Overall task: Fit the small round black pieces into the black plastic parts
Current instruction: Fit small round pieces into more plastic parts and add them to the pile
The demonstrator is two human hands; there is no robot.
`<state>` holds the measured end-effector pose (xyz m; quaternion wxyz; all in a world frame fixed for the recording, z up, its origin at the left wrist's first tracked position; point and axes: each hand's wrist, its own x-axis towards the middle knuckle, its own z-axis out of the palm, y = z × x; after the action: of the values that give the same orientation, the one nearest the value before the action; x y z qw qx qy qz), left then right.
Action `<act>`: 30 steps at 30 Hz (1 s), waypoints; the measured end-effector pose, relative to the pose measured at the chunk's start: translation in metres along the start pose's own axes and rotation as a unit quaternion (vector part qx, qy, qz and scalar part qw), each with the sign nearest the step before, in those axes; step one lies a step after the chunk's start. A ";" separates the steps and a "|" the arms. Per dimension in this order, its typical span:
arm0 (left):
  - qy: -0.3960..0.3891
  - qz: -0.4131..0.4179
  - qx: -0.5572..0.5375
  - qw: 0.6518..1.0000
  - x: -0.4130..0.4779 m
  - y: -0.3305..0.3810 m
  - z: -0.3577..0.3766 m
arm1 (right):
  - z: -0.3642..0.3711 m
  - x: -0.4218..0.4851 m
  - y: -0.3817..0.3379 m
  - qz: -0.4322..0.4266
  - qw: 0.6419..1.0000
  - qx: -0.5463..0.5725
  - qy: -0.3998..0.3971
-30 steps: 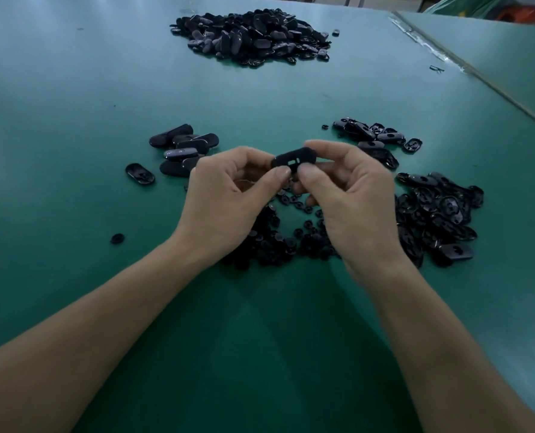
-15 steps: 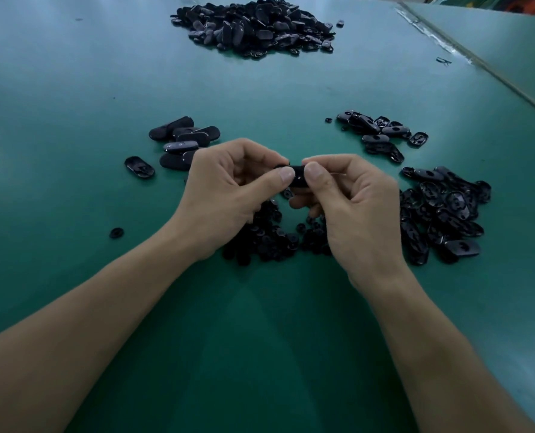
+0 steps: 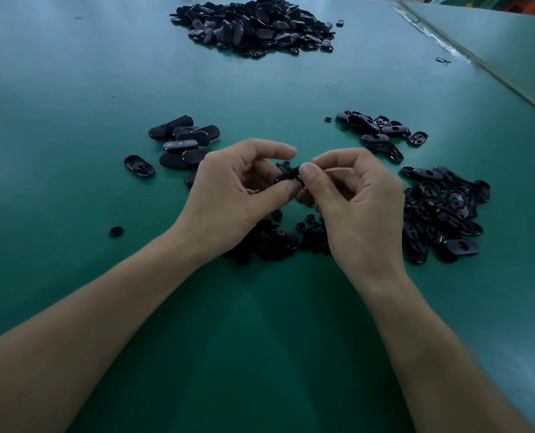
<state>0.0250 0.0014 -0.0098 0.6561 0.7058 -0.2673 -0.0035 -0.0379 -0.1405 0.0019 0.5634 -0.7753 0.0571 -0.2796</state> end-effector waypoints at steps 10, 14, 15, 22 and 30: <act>0.102 0.001 -0.047 0.994 0.005 -0.003 -0.002 | 0.003 -0.005 0.001 -0.052 0.919 -0.363 -0.143; 0.089 0.009 -0.030 0.996 0.005 -0.005 -0.003 | 0.005 -0.003 0.000 -0.043 0.917 -0.368 -0.151; 0.085 0.010 -0.021 0.996 0.006 -0.005 -0.003 | 0.005 -0.003 0.000 -0.043 0.916 -0.368 -0.154; 0.093 0.023 0.008 0.995 0.006 -0.004 -0.003 | 0.008 -0.003 -0.001 -0.049 0.955 -0.261 -0.132; 0.114 0.030 -0.025 0.993 0.005 -0.002 -0.002 | 0.004 -0.007 -0.004 -0.067 0.972 -0.205 -0.088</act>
<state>0.0308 0.0010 -0.0099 0.6995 0.6767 -0.2116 0.0894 -0.0433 -0.1327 0.0024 0.3750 -0.8980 0.0118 -0.2299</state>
